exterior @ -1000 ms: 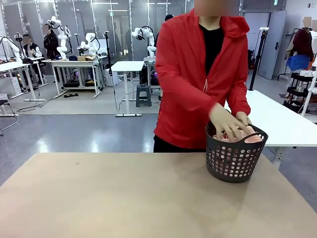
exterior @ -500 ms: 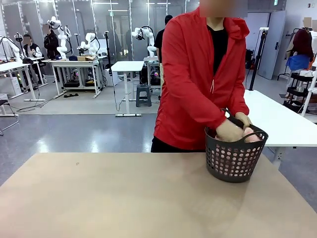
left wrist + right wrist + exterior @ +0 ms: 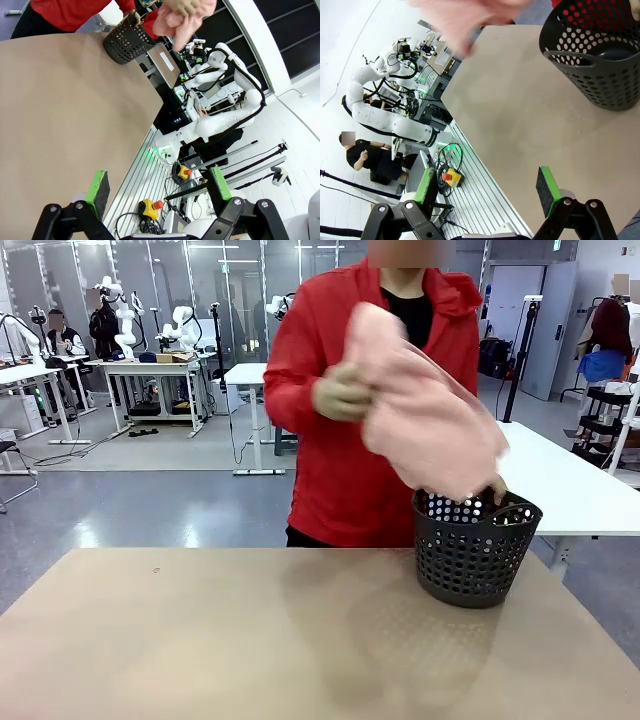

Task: Fold the towel.
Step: Grab the top end of the 100 cm Hotel Towel extended by the human.

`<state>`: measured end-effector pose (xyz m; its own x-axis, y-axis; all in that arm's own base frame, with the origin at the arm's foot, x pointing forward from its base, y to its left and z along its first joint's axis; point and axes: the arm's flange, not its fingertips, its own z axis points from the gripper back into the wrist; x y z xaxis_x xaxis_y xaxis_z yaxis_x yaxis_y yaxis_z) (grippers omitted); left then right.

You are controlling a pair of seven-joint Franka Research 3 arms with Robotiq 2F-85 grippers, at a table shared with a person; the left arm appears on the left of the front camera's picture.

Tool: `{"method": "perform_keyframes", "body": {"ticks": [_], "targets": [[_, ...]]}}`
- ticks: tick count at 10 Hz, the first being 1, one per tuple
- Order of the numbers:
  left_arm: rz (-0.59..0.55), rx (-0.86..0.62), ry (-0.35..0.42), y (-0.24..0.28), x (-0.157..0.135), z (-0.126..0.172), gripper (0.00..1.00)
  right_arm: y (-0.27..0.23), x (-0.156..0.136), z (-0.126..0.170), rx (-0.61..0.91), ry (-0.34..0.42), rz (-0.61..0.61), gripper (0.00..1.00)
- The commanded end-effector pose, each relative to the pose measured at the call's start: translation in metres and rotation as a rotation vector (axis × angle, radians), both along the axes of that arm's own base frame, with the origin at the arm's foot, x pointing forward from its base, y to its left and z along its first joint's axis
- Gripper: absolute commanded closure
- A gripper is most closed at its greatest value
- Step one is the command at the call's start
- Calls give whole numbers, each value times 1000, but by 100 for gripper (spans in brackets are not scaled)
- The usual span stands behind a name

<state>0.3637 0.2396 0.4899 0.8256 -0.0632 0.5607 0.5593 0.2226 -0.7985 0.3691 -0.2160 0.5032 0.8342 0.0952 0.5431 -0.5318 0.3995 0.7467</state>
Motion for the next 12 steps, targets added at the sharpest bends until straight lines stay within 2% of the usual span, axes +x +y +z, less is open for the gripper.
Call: {"method": "perform_keyframes", "body": {"ticks": [1, 12], "targets": [[-14, -8, -6, 1, -2, -1, 0, 1, 0, -1, 14, -12, 7, 0], [-14, -8, -6, 1, -2, -1, 0, 1, 0, -1, 14, -12, 7, 0]]}}
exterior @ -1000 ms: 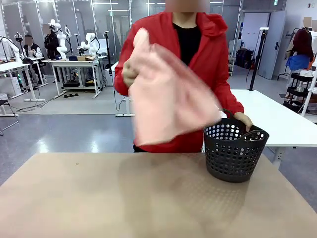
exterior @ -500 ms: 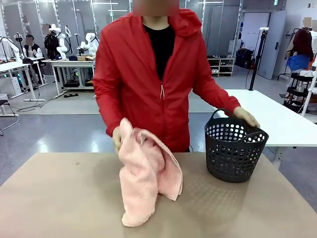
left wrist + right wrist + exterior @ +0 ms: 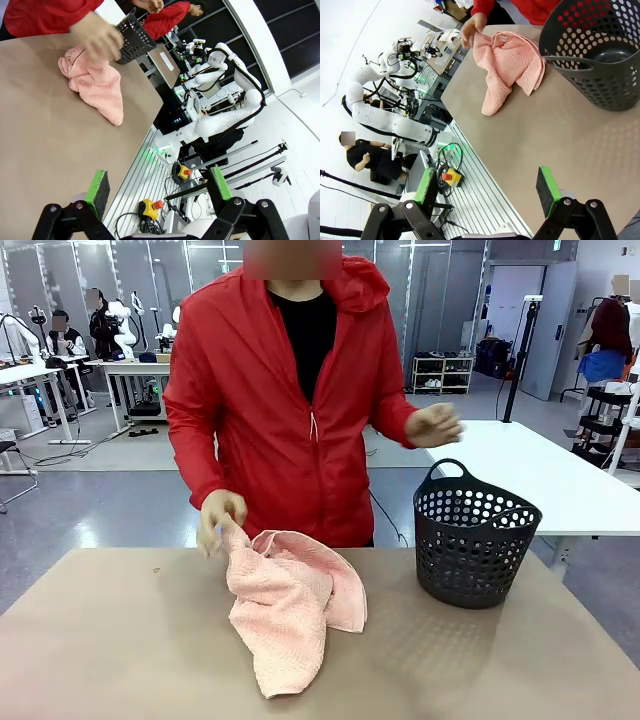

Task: Fold the towel.
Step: Grab the top end of the 100 cm Hotel Towel extended by the human.

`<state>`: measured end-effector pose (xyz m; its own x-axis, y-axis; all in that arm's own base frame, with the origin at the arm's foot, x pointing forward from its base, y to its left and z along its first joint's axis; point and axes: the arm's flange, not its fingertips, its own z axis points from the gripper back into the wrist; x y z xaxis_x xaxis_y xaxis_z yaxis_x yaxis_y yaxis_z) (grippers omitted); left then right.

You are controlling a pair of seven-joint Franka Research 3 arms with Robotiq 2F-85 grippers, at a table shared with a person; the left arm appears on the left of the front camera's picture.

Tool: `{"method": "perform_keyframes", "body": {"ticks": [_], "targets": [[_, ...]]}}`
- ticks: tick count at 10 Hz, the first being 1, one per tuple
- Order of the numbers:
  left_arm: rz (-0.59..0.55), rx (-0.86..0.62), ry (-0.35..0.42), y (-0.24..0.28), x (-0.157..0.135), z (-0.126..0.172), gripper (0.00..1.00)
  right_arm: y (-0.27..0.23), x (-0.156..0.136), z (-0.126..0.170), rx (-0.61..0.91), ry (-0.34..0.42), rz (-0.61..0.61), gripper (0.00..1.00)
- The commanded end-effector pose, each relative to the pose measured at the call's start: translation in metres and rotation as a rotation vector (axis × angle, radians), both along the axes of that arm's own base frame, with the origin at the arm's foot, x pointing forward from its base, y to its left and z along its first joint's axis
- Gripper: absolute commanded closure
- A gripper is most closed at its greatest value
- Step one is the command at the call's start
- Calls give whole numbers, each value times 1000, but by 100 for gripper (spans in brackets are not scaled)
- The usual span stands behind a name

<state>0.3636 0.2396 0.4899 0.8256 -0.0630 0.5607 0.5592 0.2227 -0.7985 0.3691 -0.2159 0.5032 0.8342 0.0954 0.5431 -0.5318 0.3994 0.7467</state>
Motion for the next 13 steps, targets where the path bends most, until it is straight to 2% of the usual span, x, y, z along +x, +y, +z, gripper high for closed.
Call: {"method": "perform_keyframes", "body": {"ticks": [1, 13], "targets": [[-14, -8, -6, 1, -2, -1, 0, 1, 0, -1, 14, -13, 7, 0], [-14, -8, -6, 1, -2, -1, 0, 1, 0, -1, 14, -13, 7, 0]]}}
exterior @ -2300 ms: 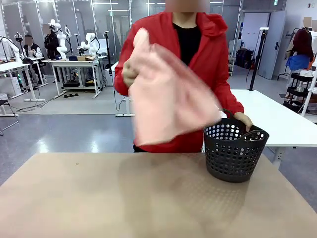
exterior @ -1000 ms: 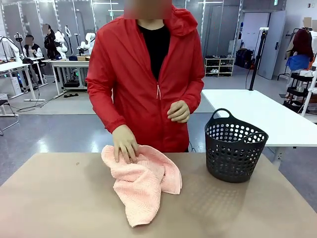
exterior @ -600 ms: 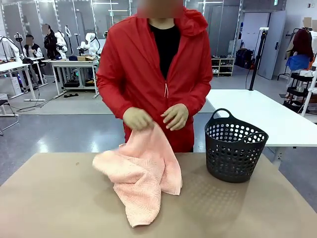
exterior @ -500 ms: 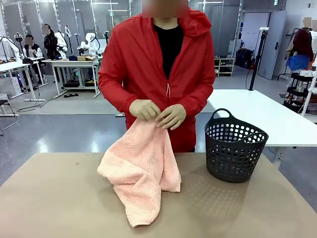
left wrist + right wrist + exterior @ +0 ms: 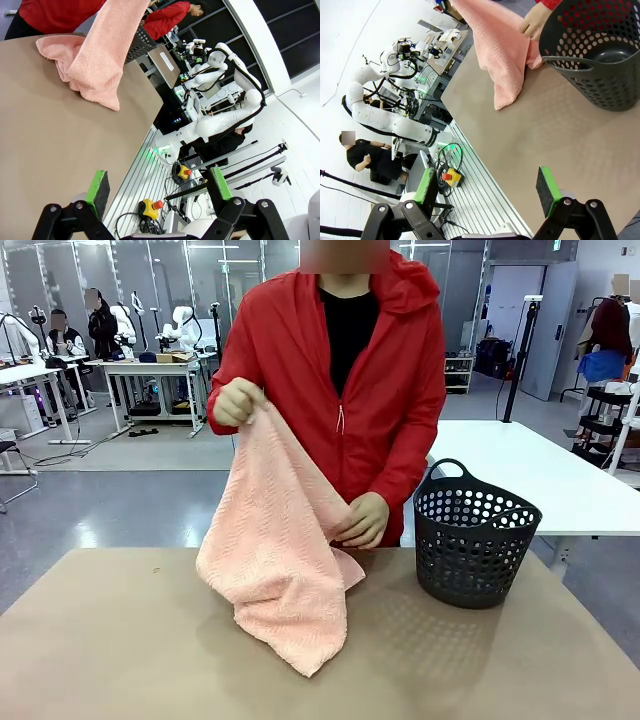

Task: Fold the towel.
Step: Grab the top end of the 100 cm Hotel Towel extended by the human.

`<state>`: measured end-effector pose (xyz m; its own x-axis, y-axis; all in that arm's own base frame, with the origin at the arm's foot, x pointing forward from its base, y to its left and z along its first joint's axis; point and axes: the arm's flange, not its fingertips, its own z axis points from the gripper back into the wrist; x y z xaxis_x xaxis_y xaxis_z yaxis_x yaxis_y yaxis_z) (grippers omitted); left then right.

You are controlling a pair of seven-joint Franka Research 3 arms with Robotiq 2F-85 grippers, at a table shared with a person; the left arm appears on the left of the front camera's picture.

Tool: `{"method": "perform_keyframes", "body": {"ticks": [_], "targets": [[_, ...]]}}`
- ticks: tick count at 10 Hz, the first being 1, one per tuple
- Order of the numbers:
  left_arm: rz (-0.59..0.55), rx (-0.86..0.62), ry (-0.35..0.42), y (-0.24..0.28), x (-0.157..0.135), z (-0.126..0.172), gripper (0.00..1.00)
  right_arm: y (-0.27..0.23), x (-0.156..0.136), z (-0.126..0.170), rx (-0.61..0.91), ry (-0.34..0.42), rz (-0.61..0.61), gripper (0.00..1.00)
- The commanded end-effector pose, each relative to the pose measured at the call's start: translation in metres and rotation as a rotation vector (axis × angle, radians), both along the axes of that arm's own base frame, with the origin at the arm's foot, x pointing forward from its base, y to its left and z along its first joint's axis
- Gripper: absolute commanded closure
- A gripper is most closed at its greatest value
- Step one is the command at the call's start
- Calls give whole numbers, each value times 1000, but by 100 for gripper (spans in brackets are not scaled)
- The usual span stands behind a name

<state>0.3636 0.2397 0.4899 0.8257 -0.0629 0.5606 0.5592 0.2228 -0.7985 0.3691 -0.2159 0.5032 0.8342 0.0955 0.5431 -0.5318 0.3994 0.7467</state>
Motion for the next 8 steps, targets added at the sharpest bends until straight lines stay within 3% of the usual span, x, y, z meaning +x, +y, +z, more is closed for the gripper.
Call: {"method": "perform_keyframes", "body": {"ticks": [1, 8], "targets": [[-14, -8, -6, 1, -2, -1, 0, 1, 0, -1, 14, -13, 7, 0], [-14, -8, -6, 1, -2, -1, 0, 1, 0, -1, 14, -13, 7, 0]]}}
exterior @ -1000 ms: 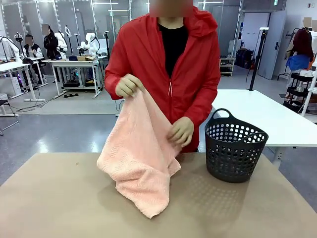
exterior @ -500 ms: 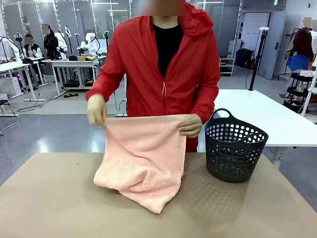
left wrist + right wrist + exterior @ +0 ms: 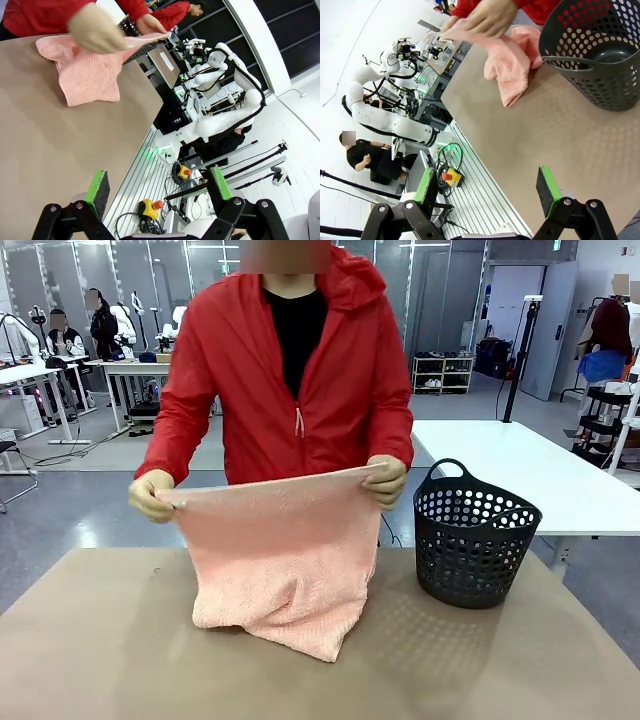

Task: Fold the towel.
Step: Grab the top end of the 100 cm Hotel Towel extended by the human.

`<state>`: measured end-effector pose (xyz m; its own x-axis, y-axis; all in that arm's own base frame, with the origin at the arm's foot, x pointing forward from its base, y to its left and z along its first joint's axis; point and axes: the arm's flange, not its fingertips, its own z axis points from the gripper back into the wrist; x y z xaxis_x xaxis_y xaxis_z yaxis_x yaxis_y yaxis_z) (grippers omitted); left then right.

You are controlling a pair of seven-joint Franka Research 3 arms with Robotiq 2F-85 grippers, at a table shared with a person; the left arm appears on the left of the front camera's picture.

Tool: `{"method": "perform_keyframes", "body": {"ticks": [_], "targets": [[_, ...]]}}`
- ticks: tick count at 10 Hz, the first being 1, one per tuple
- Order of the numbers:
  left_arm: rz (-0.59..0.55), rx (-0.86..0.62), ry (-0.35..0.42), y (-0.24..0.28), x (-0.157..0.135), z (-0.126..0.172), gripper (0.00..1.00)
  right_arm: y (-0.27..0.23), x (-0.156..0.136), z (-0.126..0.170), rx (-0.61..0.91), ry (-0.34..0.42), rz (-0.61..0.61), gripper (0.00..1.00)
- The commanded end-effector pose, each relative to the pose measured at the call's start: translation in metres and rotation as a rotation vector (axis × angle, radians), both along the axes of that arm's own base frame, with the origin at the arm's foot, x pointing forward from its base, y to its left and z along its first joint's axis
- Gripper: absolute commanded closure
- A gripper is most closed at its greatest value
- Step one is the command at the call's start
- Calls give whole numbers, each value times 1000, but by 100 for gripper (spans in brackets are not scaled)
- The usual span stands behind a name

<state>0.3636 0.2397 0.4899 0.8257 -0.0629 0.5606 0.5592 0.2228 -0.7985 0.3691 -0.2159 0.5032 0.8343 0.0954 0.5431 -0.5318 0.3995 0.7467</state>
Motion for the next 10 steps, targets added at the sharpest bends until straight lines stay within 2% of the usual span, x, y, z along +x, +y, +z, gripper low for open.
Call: {"method": "perform_keyframes", "body": {"ticks": [1, 9, 10], "targets": [[-14, -8, -6, 1, -2, -1, 0, 1, 0, -1, 14, -13, 7, 0], [0, 0, 0, 0, 0, 0, 0, 0, 0, 0, 0, 0, 0, 0], [-21, 96, -93, -5, -3, 16, 0, -4, 0, 12, -47, -79, -7, 0]]}}
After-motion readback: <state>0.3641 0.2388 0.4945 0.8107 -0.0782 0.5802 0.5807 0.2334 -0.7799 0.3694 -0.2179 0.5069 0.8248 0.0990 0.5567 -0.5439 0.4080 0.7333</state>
